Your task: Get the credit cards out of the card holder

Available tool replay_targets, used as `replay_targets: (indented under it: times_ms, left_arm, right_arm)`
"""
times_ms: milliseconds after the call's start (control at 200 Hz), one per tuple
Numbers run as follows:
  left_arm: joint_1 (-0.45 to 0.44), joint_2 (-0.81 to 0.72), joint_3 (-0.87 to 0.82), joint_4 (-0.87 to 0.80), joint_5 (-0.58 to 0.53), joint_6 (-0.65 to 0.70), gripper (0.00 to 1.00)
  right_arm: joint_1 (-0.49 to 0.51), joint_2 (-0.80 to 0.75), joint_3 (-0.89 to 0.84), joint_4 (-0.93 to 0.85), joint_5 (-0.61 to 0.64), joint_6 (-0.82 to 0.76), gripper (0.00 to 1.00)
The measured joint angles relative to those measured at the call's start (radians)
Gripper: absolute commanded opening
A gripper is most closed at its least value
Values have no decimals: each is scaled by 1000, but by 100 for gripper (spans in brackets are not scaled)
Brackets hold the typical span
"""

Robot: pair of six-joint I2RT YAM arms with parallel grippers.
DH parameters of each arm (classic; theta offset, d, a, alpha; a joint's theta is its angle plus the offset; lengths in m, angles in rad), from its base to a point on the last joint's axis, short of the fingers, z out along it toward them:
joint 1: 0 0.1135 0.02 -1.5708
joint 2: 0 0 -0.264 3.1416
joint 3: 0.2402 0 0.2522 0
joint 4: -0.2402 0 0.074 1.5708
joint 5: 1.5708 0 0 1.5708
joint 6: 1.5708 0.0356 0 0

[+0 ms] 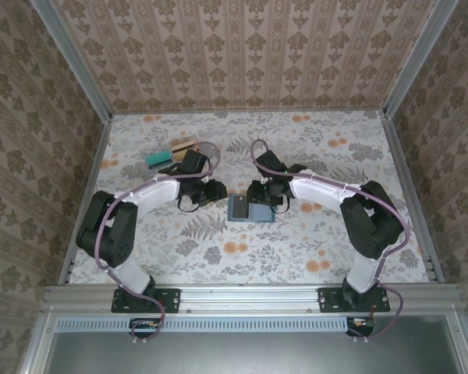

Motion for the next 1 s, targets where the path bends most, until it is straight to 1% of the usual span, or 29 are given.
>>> replay_targets:
  times_ms: [185,470,540,720,840,995]
  left_arm:
    - [-44,70,62,-3,22,2,26]
    - [-65,159,106,-16,23,-3,19]
    - [-65,167,108,-19,23,-6,16]
    - [-65,171,108,-23,22,-10,12]
    - [-65,171,108,-26,22,-10,11]
    - [-65,185,108,-27,23,-10,12]
  right_arm:
    - [0,18,0,31,-55,39,32]
    - [0,48,-3,51,-82,55,29]
    - [0,57,-7,51,-88,58,29]
    - [0,81,-11,51,-103,66,27]
    - [-2,90,-11,54,-114,69,24]
    - [-6,90,-11,61,-126,72,23]
